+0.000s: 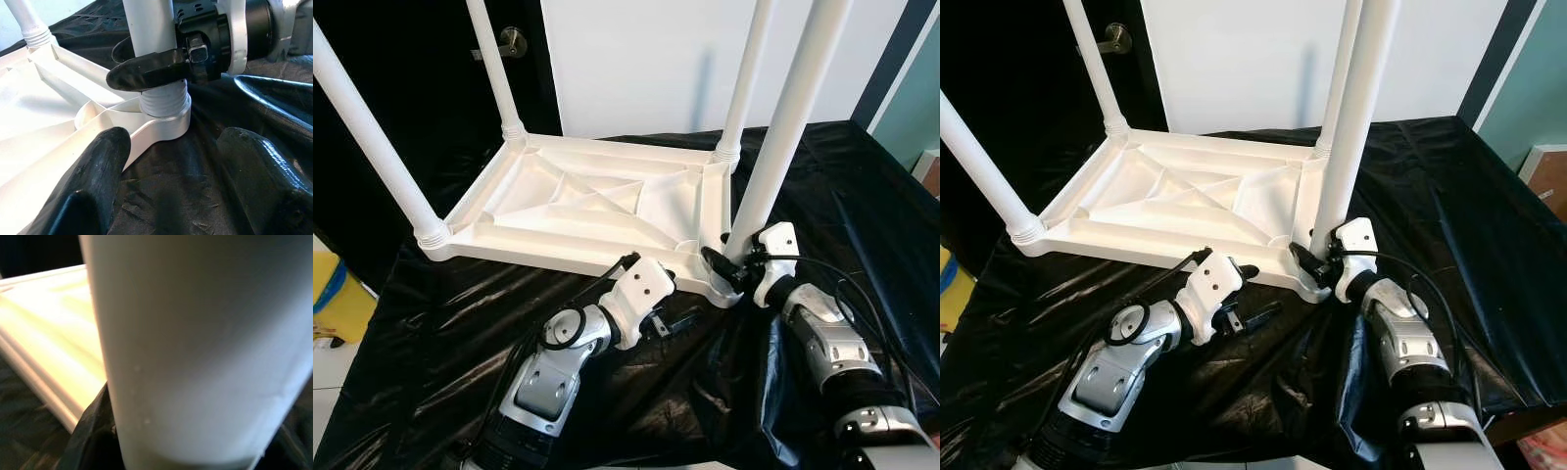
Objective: Building children table
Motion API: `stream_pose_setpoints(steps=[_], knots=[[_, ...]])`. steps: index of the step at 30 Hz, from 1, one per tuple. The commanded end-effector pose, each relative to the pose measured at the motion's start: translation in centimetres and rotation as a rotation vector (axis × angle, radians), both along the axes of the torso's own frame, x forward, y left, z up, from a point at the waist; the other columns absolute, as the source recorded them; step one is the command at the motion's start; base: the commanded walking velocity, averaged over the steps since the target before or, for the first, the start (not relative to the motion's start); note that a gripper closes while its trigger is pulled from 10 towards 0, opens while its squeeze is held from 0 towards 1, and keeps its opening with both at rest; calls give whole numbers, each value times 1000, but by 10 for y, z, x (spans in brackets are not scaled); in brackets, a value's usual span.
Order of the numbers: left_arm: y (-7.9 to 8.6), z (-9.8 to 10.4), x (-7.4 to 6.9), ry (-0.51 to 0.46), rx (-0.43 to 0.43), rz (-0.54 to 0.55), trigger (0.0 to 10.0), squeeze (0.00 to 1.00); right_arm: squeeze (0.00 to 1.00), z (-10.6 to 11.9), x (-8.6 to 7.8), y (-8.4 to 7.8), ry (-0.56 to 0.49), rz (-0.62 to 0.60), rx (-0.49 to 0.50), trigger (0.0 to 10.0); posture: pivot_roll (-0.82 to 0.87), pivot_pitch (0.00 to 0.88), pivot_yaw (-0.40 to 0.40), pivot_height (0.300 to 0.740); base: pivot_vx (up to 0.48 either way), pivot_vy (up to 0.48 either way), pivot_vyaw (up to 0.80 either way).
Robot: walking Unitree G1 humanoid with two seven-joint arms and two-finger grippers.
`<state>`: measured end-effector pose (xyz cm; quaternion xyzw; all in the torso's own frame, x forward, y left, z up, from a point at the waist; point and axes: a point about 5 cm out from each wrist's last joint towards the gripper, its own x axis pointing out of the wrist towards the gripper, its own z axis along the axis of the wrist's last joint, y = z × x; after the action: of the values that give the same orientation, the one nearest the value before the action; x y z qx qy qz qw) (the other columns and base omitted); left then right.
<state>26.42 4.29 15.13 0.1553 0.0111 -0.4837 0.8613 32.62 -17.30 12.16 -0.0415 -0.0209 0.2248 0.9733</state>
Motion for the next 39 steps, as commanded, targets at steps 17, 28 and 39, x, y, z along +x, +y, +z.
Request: stream_pose_setpoints(steps=[17, 28, 39], knots=[[4, -3, 2, 7, 11, 52, 10000, 0, 0, -29, -24, 38, 111, -567, 177, 10000, -39, 0, -18, 740, 0, 0, 0], [3, -3, 2, 5, 12, 43, 10000, 0, 0, -19, -26, 41, 87, -547, 160, 10000, -40, 0, -14, 740, 0, 0, 0], [3, -2, 2, 4, 12, 45, 10000, 0, 1000, -8, -23, 33, 33, -440, 156, 10000, -40, 0, -16, 740, 0, 0, 0]])
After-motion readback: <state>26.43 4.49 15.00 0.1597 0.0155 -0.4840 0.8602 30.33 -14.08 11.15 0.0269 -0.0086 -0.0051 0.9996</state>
